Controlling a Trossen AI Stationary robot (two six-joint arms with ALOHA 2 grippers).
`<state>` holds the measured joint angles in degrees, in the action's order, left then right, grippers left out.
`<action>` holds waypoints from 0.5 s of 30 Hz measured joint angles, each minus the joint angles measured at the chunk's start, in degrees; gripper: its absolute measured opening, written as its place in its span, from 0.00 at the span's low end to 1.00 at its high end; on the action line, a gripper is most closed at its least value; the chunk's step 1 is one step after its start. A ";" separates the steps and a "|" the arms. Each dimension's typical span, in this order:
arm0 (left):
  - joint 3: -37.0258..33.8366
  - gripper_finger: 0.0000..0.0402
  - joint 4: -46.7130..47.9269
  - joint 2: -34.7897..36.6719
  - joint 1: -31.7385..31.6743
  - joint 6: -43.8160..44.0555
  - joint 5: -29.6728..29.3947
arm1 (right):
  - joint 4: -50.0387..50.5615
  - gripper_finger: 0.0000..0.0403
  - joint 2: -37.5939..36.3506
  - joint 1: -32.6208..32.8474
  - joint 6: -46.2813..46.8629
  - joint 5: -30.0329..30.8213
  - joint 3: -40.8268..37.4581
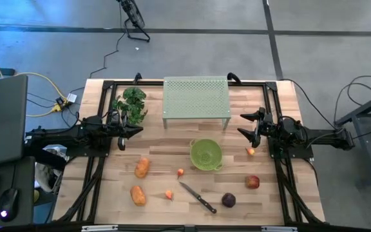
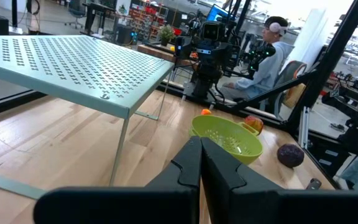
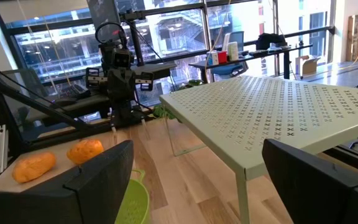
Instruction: Pick & Place Fruit
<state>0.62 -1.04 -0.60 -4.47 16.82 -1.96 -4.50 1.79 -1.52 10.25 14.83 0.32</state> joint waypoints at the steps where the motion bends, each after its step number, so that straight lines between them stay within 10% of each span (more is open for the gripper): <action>1: -0.01 0.01 0.00 0.00 0.00 0.00 0.00 | 0.01 0.87 -0.01 0.00 -0.01 0.00 0.00; 15: -0.02 0.01 -0.79 0.00 0.00 0.00 -0.39 | -0.01 0.87 -0.01 0.00 0.01 0.00 0.00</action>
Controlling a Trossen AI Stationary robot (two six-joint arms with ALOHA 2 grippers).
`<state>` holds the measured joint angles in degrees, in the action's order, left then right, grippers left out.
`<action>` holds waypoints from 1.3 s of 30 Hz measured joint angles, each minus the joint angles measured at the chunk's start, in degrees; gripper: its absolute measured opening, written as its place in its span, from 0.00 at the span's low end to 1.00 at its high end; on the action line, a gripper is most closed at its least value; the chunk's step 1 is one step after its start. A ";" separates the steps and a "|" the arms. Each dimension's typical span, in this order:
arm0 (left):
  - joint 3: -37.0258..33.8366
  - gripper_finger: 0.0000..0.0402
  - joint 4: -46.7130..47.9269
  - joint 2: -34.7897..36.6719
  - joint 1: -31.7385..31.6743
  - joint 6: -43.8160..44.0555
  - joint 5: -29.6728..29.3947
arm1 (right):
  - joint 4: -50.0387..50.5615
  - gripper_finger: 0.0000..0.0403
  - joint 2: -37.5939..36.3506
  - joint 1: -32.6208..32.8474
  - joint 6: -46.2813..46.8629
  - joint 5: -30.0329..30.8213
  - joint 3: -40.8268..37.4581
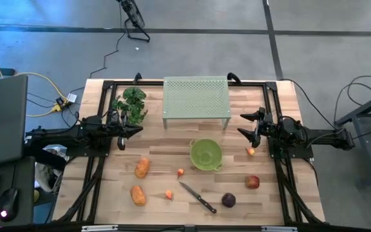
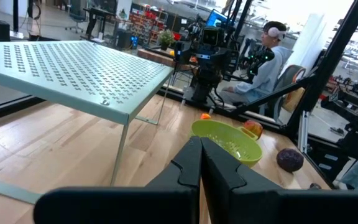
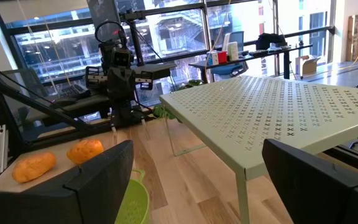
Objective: Pick & Place Fruit
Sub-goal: Put the green strainer bowl on the top shelf
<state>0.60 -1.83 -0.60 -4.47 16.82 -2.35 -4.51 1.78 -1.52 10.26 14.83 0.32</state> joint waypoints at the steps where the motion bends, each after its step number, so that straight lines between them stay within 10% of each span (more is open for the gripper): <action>1: 0.02 0.01 0.31 0.00 0.00 0.00 0.00 | 0.00 0.87 0.01 0.00 -0.01 0.00 0.00; 39: 0.01 0.01 0.67 0.00 0.00 -4.96 -0.76 | -1.77 0.87 0.02 0.00 16.55 0.02 0.00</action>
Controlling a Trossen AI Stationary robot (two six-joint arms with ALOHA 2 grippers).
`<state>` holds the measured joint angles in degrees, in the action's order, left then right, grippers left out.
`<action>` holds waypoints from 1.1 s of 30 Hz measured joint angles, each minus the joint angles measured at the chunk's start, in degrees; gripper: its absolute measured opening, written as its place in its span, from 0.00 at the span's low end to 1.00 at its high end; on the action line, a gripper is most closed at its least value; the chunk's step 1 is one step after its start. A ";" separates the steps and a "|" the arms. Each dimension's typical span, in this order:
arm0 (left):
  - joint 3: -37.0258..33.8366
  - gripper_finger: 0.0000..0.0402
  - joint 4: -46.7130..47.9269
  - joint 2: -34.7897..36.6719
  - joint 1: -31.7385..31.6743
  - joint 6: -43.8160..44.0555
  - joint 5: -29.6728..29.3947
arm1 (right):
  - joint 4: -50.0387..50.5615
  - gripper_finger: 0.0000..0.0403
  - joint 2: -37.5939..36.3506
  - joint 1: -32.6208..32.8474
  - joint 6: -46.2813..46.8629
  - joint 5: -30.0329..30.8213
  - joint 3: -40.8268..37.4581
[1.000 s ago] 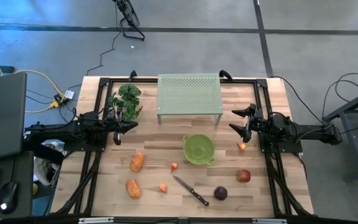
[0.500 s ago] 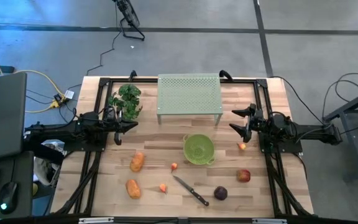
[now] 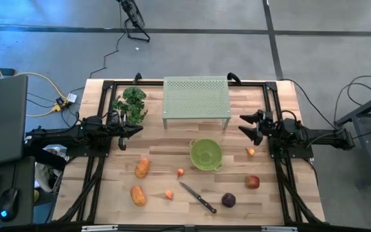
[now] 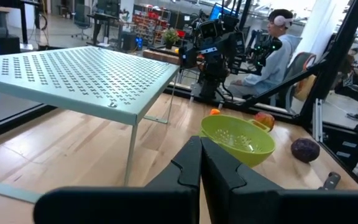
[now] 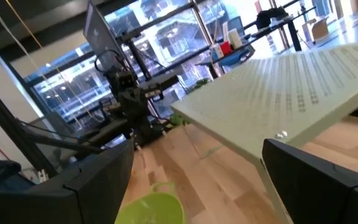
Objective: Pick & Place Fruit
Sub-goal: Put the green strainer bowl on the top shelf
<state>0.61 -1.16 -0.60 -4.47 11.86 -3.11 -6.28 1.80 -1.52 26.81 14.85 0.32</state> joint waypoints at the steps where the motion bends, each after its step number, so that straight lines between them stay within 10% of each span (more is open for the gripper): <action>1: -0.01 0.01 0.01 0.00 0.00 0.35 0.00 | -0.55 0.87 0.00 0.00 0.00 0.00 0.00; 33: 1.96 0.01 1.43 -0.02 0.00 3.30 0.13 | -29.86 0.87 0.02 0.00 -2.00 0.02 0.36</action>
<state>2.57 0.27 -0.62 -4.47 15.17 -2.98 -36.14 1.83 -1.52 24.81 14.87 0.67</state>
